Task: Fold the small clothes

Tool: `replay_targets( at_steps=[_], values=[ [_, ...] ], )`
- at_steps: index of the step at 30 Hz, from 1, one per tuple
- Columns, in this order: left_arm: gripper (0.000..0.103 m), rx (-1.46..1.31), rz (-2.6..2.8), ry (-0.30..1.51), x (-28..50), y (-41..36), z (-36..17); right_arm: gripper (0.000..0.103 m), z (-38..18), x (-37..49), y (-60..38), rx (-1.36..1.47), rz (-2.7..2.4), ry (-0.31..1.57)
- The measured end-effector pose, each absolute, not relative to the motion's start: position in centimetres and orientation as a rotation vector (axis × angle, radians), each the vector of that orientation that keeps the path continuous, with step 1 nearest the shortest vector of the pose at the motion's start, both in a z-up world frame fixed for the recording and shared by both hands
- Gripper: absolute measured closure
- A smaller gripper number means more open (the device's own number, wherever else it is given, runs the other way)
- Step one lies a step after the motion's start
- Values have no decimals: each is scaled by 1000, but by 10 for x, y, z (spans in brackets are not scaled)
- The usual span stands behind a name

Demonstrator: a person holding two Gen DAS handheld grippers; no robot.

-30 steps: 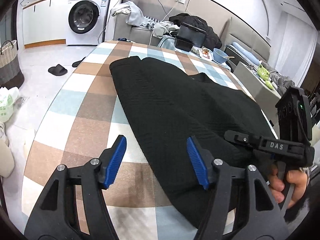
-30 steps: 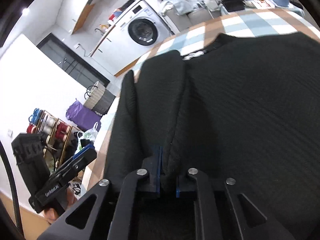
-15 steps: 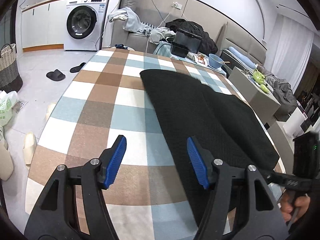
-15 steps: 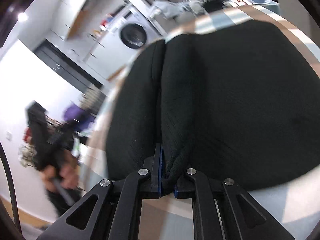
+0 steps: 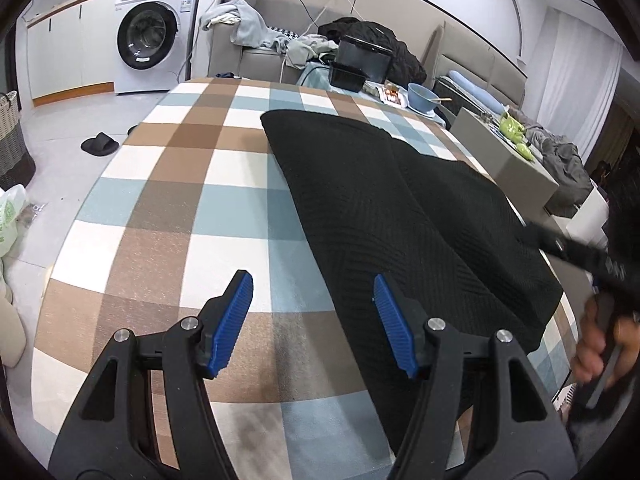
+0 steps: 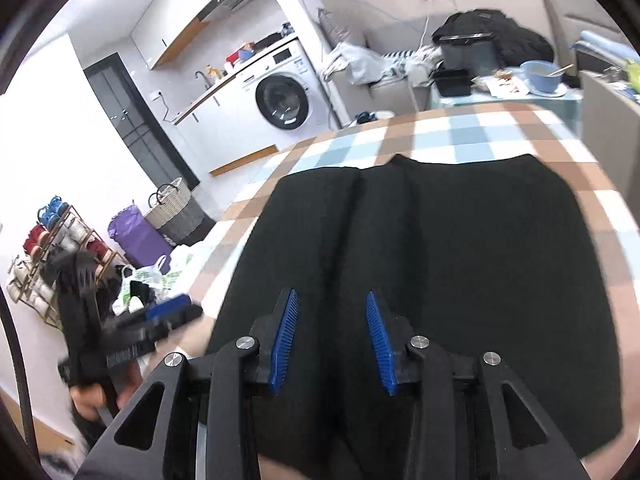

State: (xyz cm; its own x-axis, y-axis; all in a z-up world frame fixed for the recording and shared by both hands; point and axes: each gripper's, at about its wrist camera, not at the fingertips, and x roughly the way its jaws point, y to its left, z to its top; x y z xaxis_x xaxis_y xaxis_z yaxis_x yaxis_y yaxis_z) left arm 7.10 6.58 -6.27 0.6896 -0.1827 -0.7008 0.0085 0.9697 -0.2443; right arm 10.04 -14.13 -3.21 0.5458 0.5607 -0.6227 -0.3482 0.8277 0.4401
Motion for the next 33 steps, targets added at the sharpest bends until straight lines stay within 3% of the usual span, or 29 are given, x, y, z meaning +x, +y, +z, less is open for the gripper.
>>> replay_targets(
  at_steps=[10, 13, 15, 22, 31, 33],
  values=[
    [43, -243, -112, 825, 78, 72, -73, 66, -73, 216, -79, 333, 522, 1000],
    [43, -255, -108, 822, 79, 77, -73, 89, -77, 223, -66, 265, 524, 1001],
    [43, -260, -103, 822, 79, 80, -73, 95, -70, 217, -59, 229, 564, 968],
    [43, -279, -98, 806, 75, 86, -66, 96, -1, 173, -102, 225, 533, 714],
    [43, -232, -163, 823, 69, 60, -63, 94, -67, 197, -119, 210, 420, 934],
    [43, -220, -182, 830, 68, 54, -63, 88, -70, 193, -119, 211, 443, 948]
  ],
)
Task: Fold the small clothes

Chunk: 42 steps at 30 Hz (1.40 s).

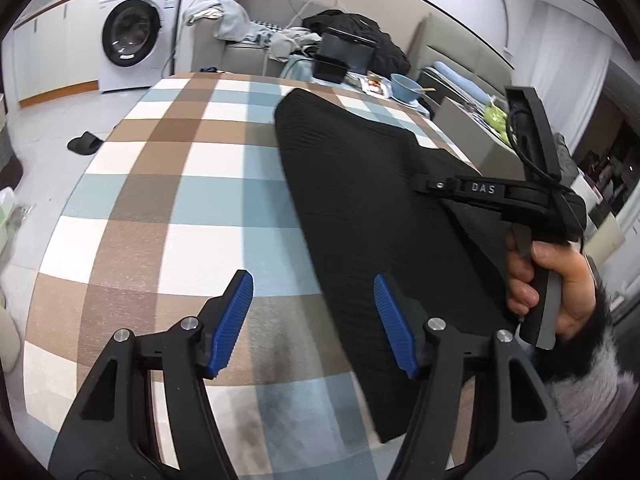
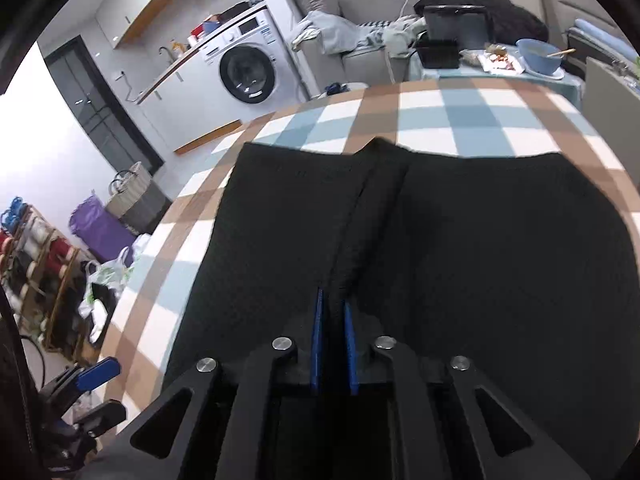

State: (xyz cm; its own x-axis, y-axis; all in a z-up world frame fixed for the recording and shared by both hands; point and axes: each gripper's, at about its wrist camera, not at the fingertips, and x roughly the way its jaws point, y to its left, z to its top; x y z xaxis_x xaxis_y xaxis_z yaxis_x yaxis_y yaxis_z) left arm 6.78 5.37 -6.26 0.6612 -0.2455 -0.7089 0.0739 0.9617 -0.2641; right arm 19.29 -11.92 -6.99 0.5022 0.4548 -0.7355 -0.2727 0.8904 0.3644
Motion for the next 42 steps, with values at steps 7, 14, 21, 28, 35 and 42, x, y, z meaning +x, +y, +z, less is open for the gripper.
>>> replay_targets(
  at_steps=[7, 14, 21, 28, 35, 42],
  values=[
    [43, -192, -282, 907, 69, 30, -79, 60, -64, 145, -149, 153, 457, 920],
    [43, -150, -324, 953, 69, 9, -94, 61, -85, 94, -182, 256, 494, 1005],
    [43, -156, -305, 942, 68, 10, -90, 69, -89, 79, -179, 307, 556, 989],
    [43, -147, -289, 924, 65, 13, -84, 95, -76, 65, -181, 416, 683, 946],
    [43, -197, -274, 933, 70, 24, -86, 95, -90, 52, -168, 198, 534, 1038],
    [43, -202, -260, 923, 70, 27, -84, 88, -88, 73, -173, 262, 549, 1016]
  ],
)
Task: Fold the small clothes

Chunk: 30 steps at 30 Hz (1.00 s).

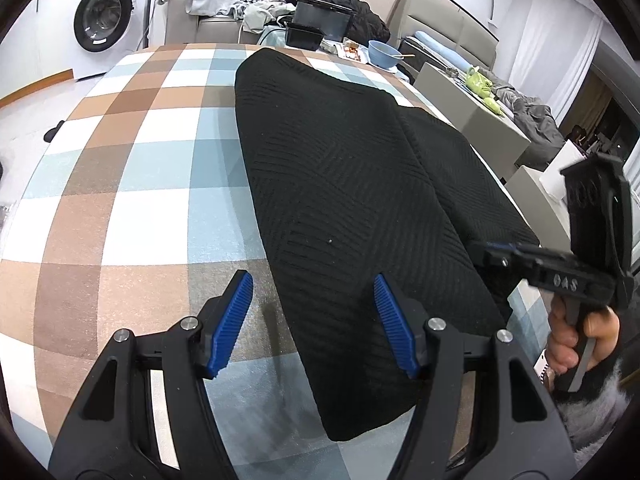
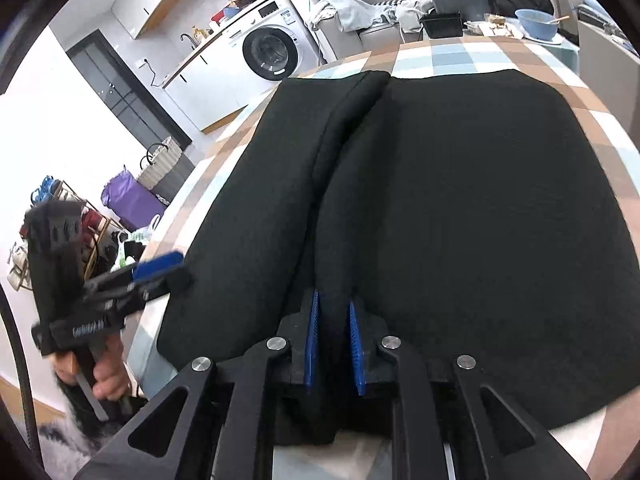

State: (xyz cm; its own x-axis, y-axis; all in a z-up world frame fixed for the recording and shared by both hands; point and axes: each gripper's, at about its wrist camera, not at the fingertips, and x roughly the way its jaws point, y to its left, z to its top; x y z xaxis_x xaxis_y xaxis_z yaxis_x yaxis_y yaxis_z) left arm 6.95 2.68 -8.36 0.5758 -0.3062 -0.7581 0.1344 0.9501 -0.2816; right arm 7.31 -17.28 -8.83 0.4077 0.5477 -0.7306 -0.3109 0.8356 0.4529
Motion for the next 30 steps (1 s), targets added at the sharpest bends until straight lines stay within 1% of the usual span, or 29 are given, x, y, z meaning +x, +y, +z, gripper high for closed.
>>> replay_targets(
  at_steps=[2, 8, 14, 18, 19, 21, 22, 23, 26, 30],
  values=[
    [43, -207, -258, 923, 69, 27, -84, 86, -89, 86, -170, 279, 554, 1015],
    [43, -218, -250, 922, 70, 30, -85, 86, -94, 118, -149, 255, 542, 1032],
    [42, -244, -251, 924, 72, 36, -87, 84, -93, 115, -149, 225, 528, 1022],
    [40, -257, -246, 927, 73, 39, -88, 83, -88, 109, -155, 222, 488, 1002],
    [40, -261, -243, 926, 73, 40, -87, 81, -82, 103, -157, 202, 464, 975],
    [40, -271, -238, 918, 73, 42, -84, 71, -74, 92, -160, 192, 439, 927],
    [40, -276, -237, 908, 72, 43, -82, 60, -72, 87, -164, 198, 442, 926],
    [40, -287, -230, 888, 72, 46, -80, 57, -72, 84, -166, 198, 452, 936],
    [40, -329, -191, 884, 75, 58, -82, 57, -86, 81, -165, 205, 499, 994],
    [40, -397, -150, 924, 82, 72, -94, 57, -87, 82, -157, 220, 532, 958]
  ],
)
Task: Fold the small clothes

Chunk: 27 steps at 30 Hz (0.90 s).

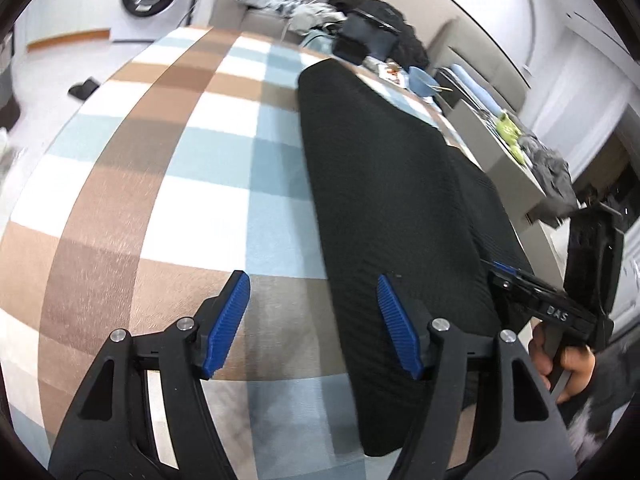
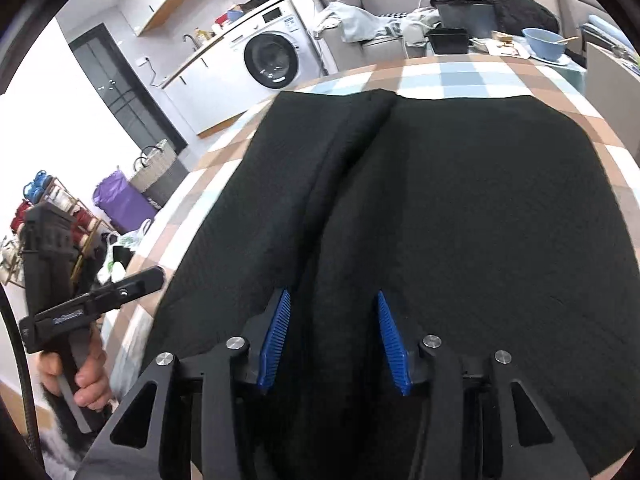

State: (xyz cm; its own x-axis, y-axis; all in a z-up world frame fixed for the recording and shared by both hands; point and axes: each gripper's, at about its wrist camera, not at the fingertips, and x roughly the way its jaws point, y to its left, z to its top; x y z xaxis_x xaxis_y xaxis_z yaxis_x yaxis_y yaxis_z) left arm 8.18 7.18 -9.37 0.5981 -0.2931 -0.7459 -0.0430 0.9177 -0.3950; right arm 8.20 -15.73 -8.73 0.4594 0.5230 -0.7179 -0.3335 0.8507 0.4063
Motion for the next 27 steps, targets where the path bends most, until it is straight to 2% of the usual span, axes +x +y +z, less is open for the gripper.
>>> replay_targets(
  at_steps=[10, 20, 21, 23, 24, 25, 27],
  values=[
    [39, -367, -221, 944, 82, 55, -95, 59, -89, 91, -156, 408, 672, 962],
    [40, -365, -224, 947, 85, 52, -99, 59, -85, 90, -161, 320, 544, 958],
    [40, -362, -223, 945, 85, 52, -98, 63, -83, 89, -156, 275, 528, 947],
    [40, -354, -219, 942, 84, 51, -97, 84, -84, 92, -149, 213, 506, 945],
    [40, -353, -218, 941, 84, 51, -97, 90, -85, 92, -145, 201, 513, 947],
    [40, -351, -215, 941, 83, 51, -96, 95, -86, 92, -142, 205, 524, 949],
    [40, -345, -214, 937, 82, 50, -95, 97, -83, 89, -140, 196, 529, 920]
  ],
)
